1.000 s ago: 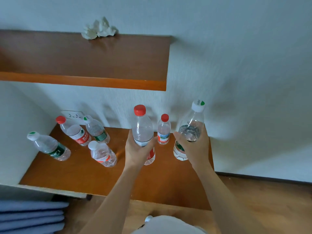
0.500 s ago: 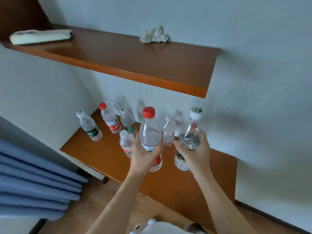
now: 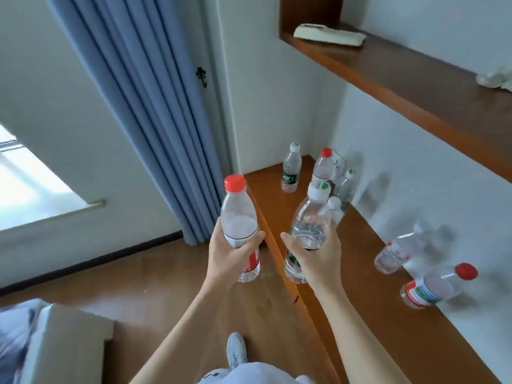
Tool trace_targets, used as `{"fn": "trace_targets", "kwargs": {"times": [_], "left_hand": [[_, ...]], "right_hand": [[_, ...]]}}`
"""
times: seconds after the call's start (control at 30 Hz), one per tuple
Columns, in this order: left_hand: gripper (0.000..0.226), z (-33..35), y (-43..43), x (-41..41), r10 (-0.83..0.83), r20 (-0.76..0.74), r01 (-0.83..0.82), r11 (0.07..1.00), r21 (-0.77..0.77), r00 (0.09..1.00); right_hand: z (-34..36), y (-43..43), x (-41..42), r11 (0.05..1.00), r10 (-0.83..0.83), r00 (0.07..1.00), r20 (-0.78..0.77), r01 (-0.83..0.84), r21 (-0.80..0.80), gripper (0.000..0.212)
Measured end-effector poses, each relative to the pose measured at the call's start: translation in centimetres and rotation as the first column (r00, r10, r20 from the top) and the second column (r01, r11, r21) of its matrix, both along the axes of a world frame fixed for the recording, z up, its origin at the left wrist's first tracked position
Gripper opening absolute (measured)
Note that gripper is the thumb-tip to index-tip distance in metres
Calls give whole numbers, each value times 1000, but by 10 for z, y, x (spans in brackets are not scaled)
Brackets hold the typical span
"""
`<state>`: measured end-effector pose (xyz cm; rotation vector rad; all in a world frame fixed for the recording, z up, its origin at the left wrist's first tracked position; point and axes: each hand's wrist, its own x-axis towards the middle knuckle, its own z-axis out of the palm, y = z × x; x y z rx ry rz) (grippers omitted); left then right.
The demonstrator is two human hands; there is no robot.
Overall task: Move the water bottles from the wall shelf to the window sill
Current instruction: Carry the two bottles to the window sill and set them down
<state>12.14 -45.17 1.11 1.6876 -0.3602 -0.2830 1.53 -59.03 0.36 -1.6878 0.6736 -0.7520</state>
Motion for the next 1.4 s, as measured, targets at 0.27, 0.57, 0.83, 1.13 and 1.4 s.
{"fn": "trace_targets", "kwargs": {"times": [0.27,0.57,0.83,1.13,1.4], "left_hand": [[47,1,136,23,425,32,-425,905,14,905],[46,-8,259,60,714,33,-714,697,64,699],[65,-25,352,151,839,4,-836,541,91,544],[58,-23,430,272,853,21,-849,516,109,521],[52,-32,462,344,871,-7,-865,490,108,492]], "right_hand": [[-4,100,87,920,392,919,29,-392,-16,56],[-18,212,177,772,636,772,-7,-636,-4,48],[-22,310,298,660,751,659,-24,-751,9,52],[-18,388,430,635,772,634,-42,-773,13,59],[-31,421,510,615,788,613,-62,-788,28,53]]}}
